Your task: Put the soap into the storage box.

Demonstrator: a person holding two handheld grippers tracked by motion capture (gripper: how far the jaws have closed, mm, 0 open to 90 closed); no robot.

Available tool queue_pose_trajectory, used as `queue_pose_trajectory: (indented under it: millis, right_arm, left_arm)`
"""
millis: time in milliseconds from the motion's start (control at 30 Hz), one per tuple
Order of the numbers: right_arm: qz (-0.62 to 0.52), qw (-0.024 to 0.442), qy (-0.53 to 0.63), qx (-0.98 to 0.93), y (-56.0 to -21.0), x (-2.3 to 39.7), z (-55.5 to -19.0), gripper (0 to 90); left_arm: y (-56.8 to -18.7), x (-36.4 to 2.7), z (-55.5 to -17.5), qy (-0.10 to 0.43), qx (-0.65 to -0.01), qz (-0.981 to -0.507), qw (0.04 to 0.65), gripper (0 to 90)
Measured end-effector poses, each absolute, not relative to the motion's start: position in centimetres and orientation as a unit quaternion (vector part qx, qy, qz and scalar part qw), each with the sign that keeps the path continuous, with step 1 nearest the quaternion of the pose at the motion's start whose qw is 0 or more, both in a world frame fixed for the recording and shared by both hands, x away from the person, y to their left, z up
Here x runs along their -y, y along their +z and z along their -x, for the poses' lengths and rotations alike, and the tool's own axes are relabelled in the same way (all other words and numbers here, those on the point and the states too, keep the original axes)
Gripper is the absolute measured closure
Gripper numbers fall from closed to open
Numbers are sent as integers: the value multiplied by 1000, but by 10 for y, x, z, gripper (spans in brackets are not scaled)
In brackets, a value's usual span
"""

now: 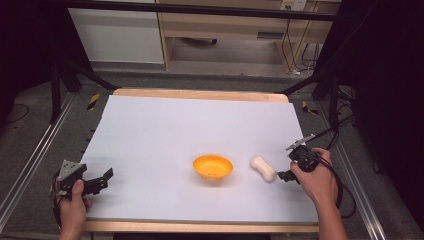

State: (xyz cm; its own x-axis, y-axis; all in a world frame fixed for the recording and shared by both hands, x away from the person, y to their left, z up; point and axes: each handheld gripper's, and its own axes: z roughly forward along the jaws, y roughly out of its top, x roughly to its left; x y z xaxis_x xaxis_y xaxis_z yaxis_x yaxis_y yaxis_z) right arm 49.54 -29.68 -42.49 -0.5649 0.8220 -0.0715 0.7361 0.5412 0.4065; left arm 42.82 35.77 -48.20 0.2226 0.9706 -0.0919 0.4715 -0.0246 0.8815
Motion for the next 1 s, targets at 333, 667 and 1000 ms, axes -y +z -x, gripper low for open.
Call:
queue_pose_trajectory:
  millis: [333,667,1000]
  right_arm:
    - [-426,114,146,-885,-420,274,-508,61]
    - [-422,97,141,-890,-420,255,-520,68]
    - [-417,83,139,-894,-426,234,-531,130]
  left_arm:
    - [-482,-358,-428,291,-551,-656,426,0]
    - [-482,-358,-428,291,-551,-656,426,0]
    - [-482,-358,-428,290,-552,-654,428,0]
